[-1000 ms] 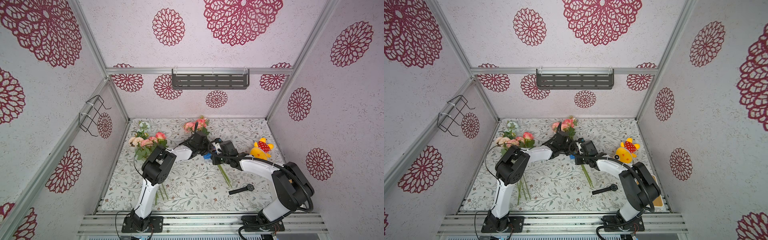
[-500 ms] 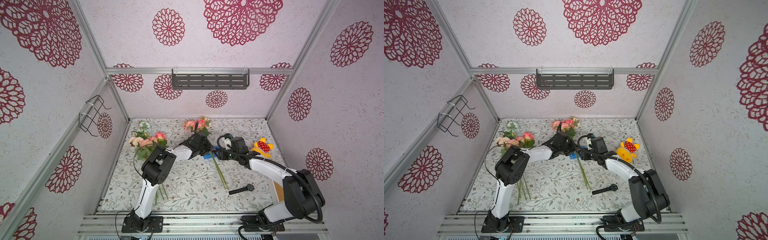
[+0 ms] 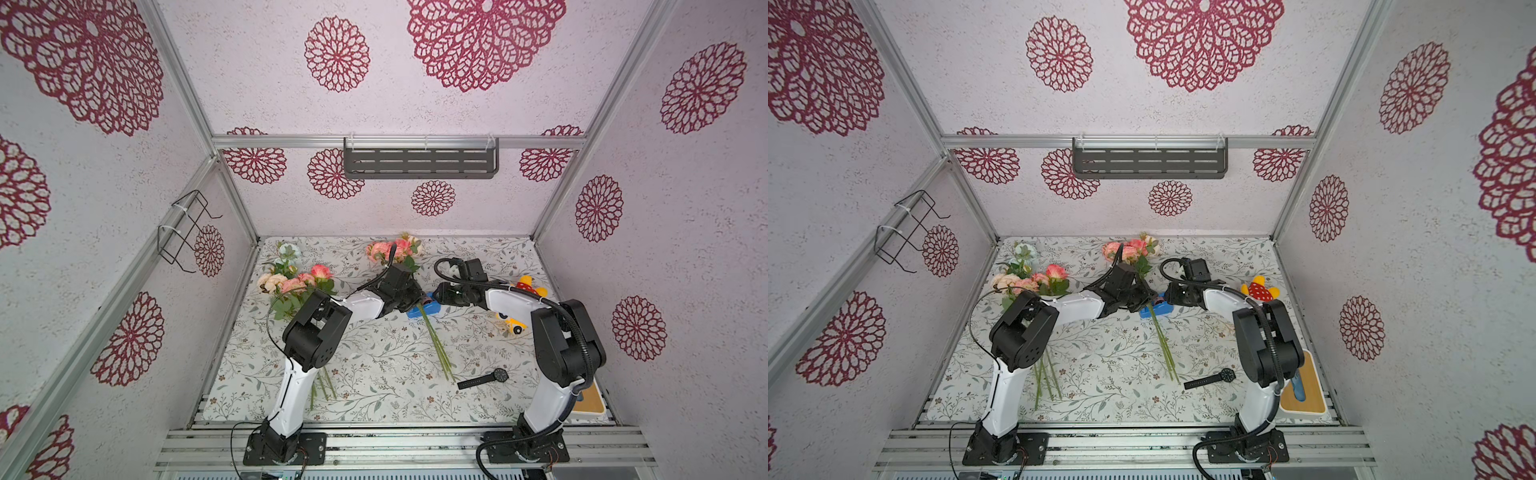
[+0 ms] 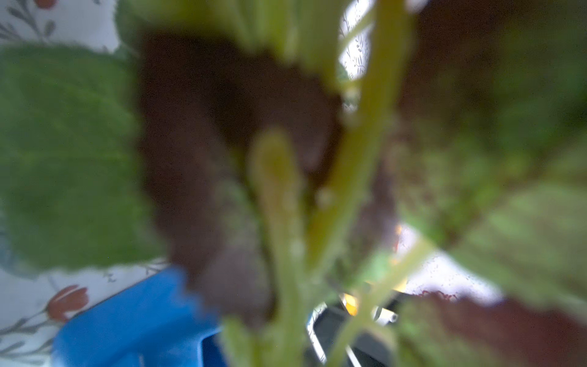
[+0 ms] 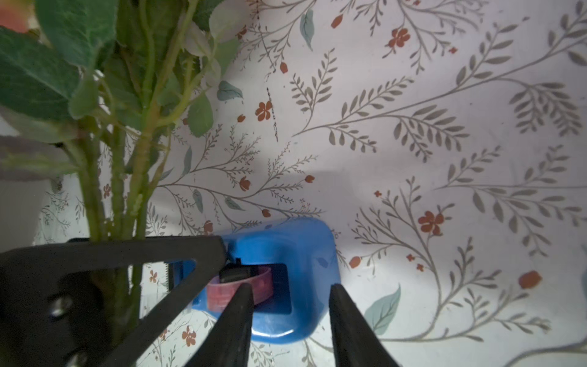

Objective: Wrap bouquets with tape
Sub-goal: Wrap the tape around the bouquet, then adjust the Tape Cutter at the center of the board.

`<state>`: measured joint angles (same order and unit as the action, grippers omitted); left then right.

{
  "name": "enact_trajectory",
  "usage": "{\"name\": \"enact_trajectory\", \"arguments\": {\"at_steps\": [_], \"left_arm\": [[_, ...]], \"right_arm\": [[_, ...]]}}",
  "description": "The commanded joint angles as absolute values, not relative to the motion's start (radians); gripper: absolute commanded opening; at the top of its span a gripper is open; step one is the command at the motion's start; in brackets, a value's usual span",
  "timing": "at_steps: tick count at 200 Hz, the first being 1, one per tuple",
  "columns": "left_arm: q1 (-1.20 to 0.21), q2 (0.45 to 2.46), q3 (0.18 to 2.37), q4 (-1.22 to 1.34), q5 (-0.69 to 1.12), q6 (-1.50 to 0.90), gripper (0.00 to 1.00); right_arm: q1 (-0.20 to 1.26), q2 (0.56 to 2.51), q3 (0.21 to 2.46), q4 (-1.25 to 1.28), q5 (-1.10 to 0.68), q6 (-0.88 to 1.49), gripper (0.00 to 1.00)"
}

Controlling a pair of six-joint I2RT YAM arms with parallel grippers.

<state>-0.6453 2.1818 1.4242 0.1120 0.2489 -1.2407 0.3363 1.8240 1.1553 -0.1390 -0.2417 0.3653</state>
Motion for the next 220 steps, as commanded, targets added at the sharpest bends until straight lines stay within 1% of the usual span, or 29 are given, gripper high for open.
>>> {"name": "enact_trajectory", "arguments": {"at_steps": [1,25,54,66,94,113,142,165,201,220], "left_arm": [[-0.643,2.122,1.44,0.108,0.243,-1.216,0.0],[-0.641,2.12,1.448,0.1,0.248,-1.209,0.0],[-0.64,2.115,1.467,0.075,0.267,-1.188,0.0],[-0.638,2.117,1.48,0.063,0.292,-1.159,0.0],[-0.614,2.127,1.494,0.08,0.378,-1.108,0.0],[-0.598,2.133,1.496,0.105,0.445,-1.091,0.0],[-0.591,2.124,1.489,0.068,0.46,-1.026,0.0],[-0.57,2.138,1.473,0.102,0.499,-1.011,0.0],[-0.558,2.138,1.491,0.077,0.511,-0.969,0.0],[-0.558,2.134,1.507,0.013,0.508,-0.93,0.0]], "right_arm": [[0.328,1.832,1.183,-0.219,-0.218,0.322,0.4],[0.328,1.842,1.18,-0.255,-0.17,0.309,0.35],[0.327,1.834,1.19,-0.31,-0.054,0.321,0.27],[0.323,1.825,1.193,-0.329,0.0,0.343,0.25],[0.319,1.832,1.227,-0.361,0.046,0.36,0.22],[0.312,1.836,1.232,-0.368,0.049,0.372,0.21],[0.312,1.83,1.217,-0.332,0.013,0.371,0.2],[0.32,1.83,1.217,-0.316,-0.015,0.338,0.2],[0.333,1.82,1.223,-0.327,-0.006,0.287,0.2],[0.334,1.82,1.221,-0.327,-0.012,0.286,0.2]]}}
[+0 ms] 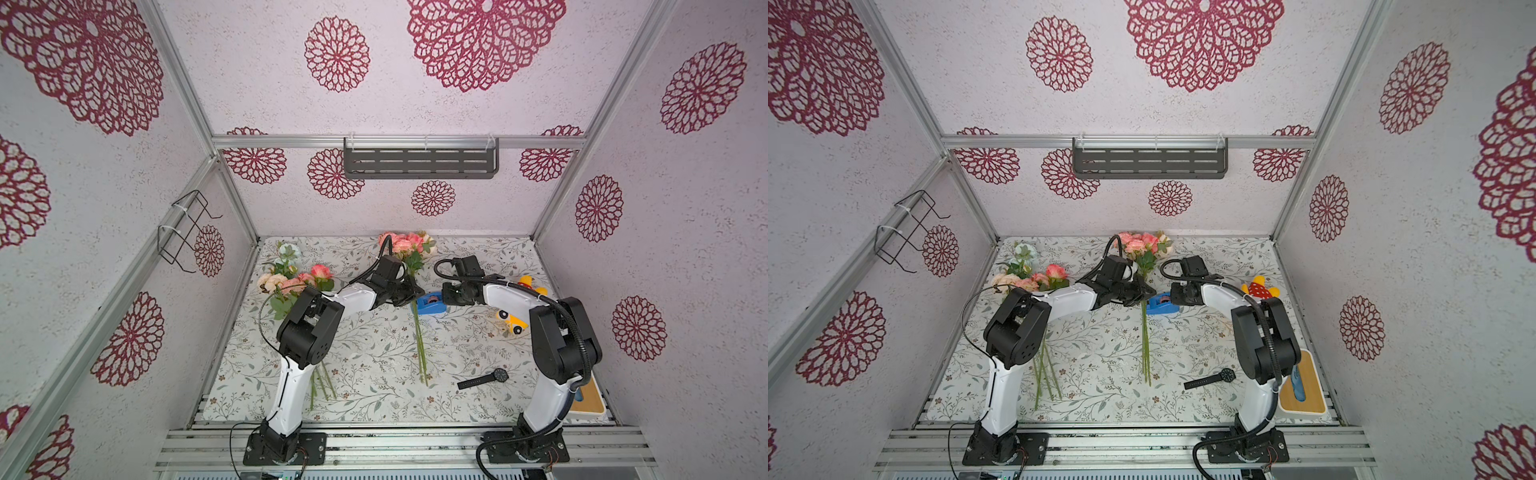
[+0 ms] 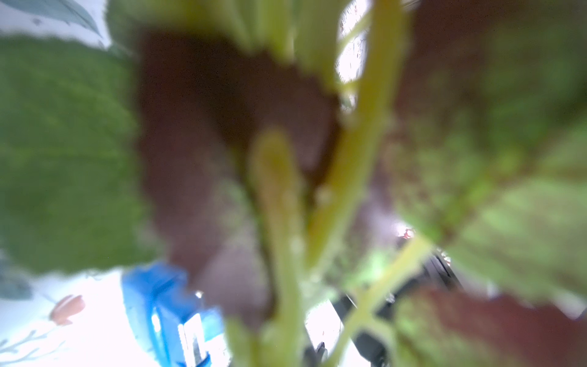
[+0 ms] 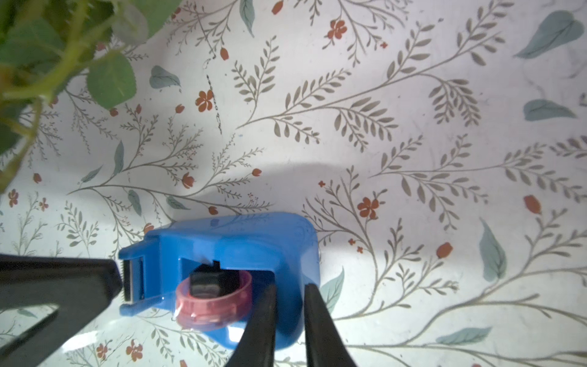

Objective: Wrap bouquets with tape
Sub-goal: Adjust the Tape Cutter at the center of the board.

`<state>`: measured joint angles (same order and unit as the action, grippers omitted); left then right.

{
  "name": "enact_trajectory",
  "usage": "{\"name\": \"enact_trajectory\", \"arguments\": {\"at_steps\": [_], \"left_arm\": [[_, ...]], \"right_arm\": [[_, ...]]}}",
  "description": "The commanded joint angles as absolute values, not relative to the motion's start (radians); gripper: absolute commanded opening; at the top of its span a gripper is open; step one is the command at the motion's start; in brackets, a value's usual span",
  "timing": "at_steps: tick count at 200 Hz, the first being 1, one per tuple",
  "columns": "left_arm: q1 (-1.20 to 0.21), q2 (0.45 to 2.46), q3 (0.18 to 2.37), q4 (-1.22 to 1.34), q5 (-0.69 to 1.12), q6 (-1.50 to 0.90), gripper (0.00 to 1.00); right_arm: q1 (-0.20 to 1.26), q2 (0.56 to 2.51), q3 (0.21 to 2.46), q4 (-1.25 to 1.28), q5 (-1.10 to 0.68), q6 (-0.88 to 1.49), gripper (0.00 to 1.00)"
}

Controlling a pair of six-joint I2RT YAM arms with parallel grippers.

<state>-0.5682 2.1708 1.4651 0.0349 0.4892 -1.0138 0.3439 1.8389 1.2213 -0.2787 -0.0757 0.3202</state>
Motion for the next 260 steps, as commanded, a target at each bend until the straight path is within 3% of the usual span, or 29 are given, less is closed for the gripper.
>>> {"name": "enact_trajectory", "arguments": {"at_steps": [1,260], "left_arm": [[-0.558,2.134,1.507,0.01,0.506,-0.927,0.0],[-0.54,2.118,1.42,-0.116,0.388,-0.726,0.0]], "right_arm": [[0.334,1.82,1.221,-0.327,-0.012,0.286,0.19],[0.335,1.832,1.174,-0.261,-0.084,0.337,0.2]]}}
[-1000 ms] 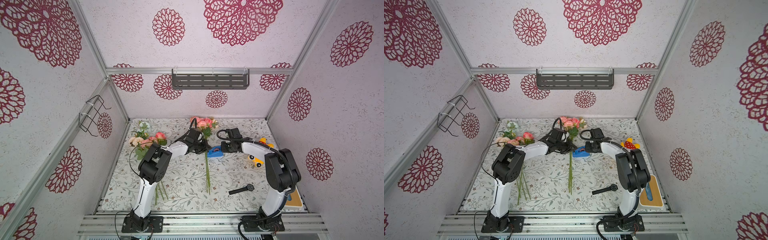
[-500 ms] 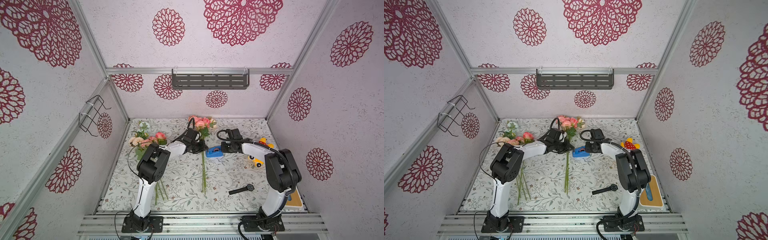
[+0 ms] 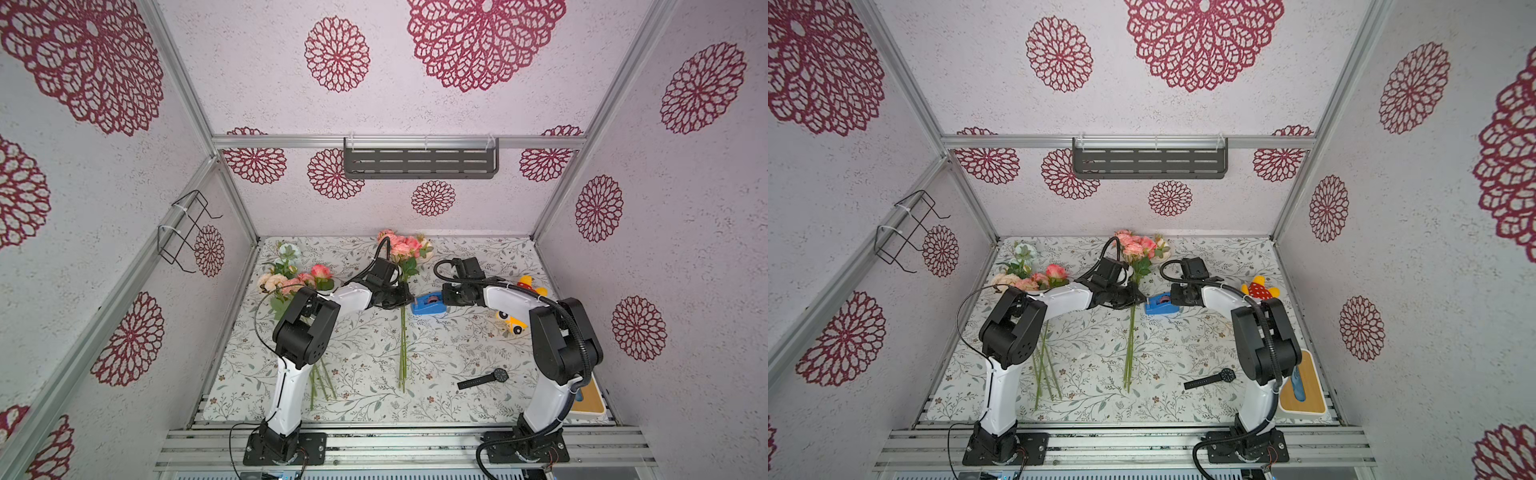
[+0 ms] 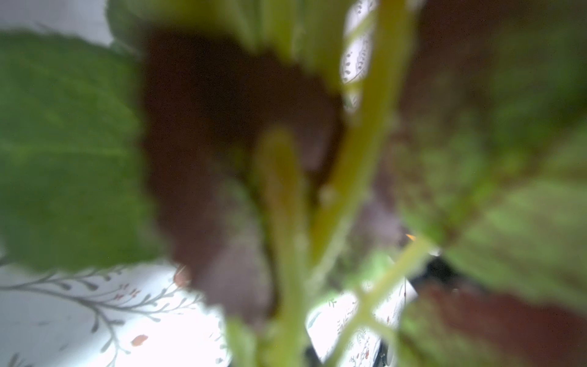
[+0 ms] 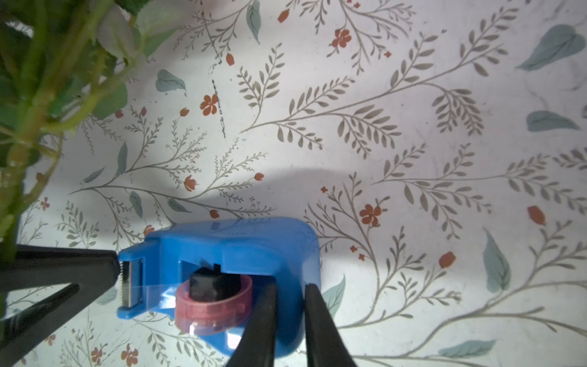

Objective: Wrap bouquets with tape
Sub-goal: Adjust the Tape Cutter at the center of the board.

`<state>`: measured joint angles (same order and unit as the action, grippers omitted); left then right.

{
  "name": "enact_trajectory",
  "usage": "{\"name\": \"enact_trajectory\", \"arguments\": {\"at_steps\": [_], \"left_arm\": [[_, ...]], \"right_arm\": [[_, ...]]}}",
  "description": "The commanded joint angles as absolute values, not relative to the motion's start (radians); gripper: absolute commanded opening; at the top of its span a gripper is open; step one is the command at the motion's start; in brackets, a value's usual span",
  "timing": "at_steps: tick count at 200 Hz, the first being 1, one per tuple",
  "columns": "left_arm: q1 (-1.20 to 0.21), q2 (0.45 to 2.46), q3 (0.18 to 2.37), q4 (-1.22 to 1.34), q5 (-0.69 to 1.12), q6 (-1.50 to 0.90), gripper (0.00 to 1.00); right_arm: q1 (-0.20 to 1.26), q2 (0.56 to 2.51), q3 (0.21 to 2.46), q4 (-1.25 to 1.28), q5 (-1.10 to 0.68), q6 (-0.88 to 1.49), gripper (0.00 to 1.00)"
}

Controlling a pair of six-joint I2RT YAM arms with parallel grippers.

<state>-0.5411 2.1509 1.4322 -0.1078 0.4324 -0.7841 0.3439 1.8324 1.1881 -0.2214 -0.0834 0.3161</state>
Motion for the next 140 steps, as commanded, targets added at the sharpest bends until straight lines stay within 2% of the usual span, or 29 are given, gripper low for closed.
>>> {"name": "enact_trajectory", "arguments": {"at_steps": [1,56,113,140], "left_arm": [[-0.54,2.118,1.42,-0.117,0.388,-0.725,0.0],[-0.551,2.145,1.443,-0.222,0.281,-0.678,0.0],[-0.539,2.108,1.352,-0.019,0.413,-0.714,0.0],[-0.541,2.125,1.362,-0.024,0.422,-0.724,0.0]], "right_arm": [[0.336,1.832,1.175,-0.26,-0.085,0.337,0.19],[0.336,1.829,1.174,-0.253,-0.095,0.356,0.2],[0.336,1.826,1.152,-0.24,-0.103,0.371,0.2],[0.336,1.824,1.14,-0.231,-0.103,0.375,0.2]]}}
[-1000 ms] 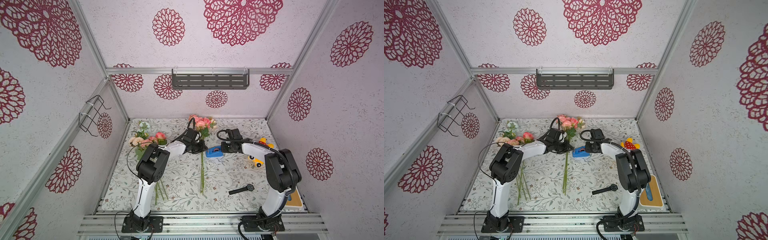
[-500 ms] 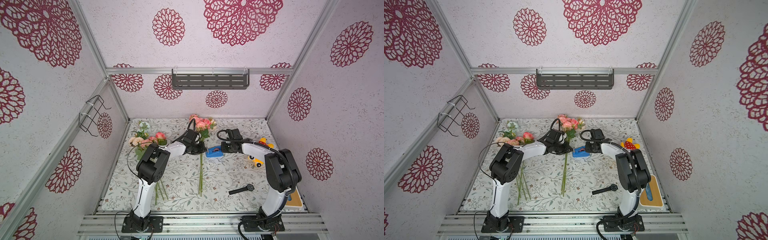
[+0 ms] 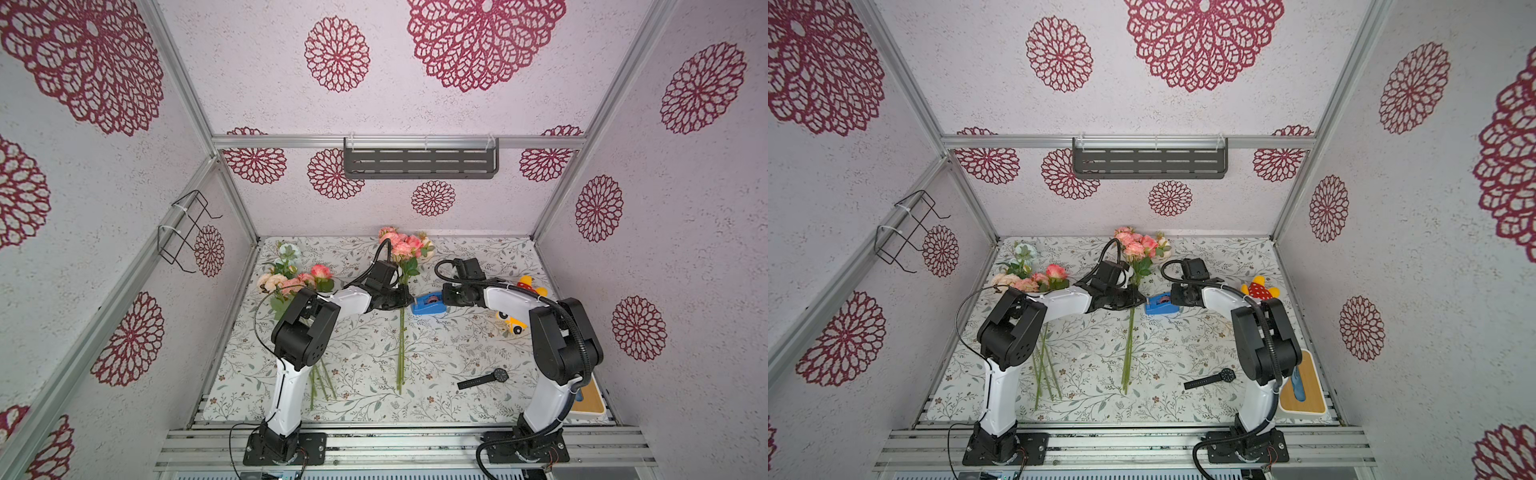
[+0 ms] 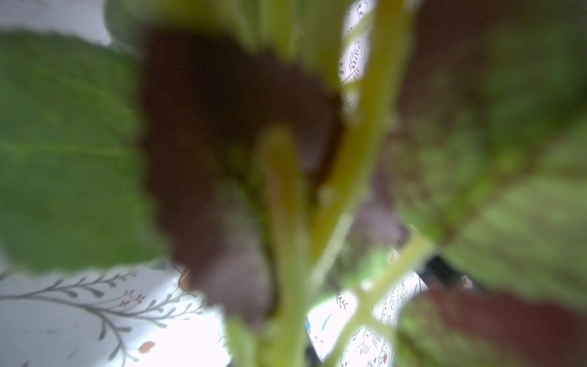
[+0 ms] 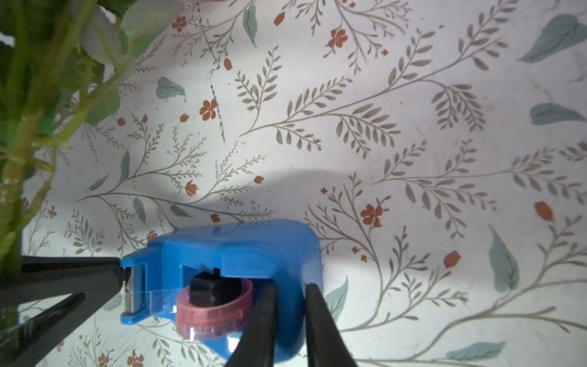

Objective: Wrap bouquets with tape
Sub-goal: Adjust the Tape Cutter at the center of the board.

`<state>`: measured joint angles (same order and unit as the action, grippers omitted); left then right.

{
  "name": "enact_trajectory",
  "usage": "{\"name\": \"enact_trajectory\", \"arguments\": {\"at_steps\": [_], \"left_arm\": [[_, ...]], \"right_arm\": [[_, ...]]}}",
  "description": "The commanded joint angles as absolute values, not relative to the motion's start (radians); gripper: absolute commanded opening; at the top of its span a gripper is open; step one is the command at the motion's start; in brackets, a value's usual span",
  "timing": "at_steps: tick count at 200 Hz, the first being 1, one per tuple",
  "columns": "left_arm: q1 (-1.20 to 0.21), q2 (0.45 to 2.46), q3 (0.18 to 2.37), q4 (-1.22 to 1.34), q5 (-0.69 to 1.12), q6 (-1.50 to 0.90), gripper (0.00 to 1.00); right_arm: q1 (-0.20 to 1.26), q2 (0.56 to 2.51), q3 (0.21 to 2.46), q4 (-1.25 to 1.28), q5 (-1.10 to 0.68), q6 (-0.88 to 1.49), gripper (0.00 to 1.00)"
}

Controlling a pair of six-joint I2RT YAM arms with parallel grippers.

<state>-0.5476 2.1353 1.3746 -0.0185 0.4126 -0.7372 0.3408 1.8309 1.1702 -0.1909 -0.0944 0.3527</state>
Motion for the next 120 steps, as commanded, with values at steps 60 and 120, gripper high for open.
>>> {"name": "enact_trajectory", "arguments": {"at_steps": [60,120], "left_arm": [[-0.531,2.123,1.295,0.137,0.487,-0.776,0.0],[-0.498,2.143,1.225,0.339,0.568,-0.876,0.0]], "right_arm": [[0.336,1.826,1.139,-0.228,-0.105,0.376,0.2],[0.336,1.83,1.139,-0.225,-0.11,0.376,0.2]]}}
